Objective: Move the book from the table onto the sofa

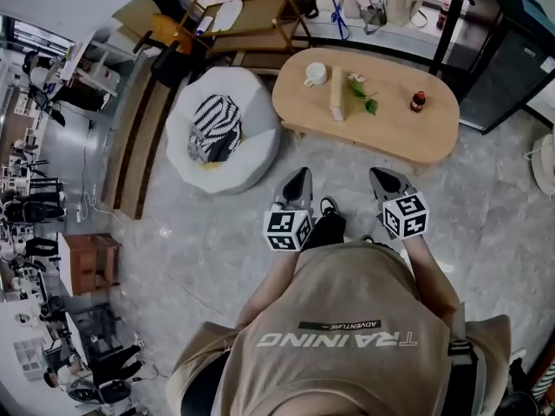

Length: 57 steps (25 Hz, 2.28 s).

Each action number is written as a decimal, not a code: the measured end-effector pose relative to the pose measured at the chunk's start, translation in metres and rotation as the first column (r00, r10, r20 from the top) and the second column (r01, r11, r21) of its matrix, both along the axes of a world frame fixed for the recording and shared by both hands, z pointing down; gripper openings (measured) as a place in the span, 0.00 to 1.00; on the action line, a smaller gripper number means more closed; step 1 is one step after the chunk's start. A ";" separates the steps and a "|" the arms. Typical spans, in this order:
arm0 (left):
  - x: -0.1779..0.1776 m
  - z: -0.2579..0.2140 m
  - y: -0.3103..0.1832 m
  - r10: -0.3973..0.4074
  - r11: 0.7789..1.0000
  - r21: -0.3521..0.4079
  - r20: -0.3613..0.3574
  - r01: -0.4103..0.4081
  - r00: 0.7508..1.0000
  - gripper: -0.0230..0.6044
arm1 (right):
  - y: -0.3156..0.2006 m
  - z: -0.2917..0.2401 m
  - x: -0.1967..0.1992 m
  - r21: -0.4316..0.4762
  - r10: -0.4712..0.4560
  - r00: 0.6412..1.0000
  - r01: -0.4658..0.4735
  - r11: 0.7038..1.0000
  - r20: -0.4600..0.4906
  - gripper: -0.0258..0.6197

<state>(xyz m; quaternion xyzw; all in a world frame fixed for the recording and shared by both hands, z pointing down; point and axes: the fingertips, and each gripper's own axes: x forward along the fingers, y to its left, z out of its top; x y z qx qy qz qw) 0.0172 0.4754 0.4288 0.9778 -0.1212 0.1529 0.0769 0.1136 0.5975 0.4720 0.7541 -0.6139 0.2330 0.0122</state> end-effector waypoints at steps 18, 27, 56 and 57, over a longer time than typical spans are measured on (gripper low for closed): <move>0.074 0.005 -0.163 0.153 0.988 -0.014 -0.047 -0.154 0.987 0.02 | -0.149 -0.021 0.040 -0.011 0.141 0.987 -0.143 0.990 -0.071 0.04; 0.082 0.018 -0.196 0.131 0.989 -0.069 -0.053 -0.134 0.990 0.02 | -0.192 -0.013 0.062 -0.085 0.094 0.990 -0.103 0.991 -0.104 0.04; 0.316 0.030 -0.320 0.135 0.991 0.015 0.089 -0.136 0.987 0.02 | -0.334 0.031 0.273 -0.102 -0.088 0.996 0.089 0.991 0.017 0.05; 0.323 0.032 -0.320 0.138 0.990 0.009 0.088 -0.140 0.986 0.02 | -0.337 0.035 0.277 -0.111 -0.098 0.995 0.099 0.989 0.018 0.05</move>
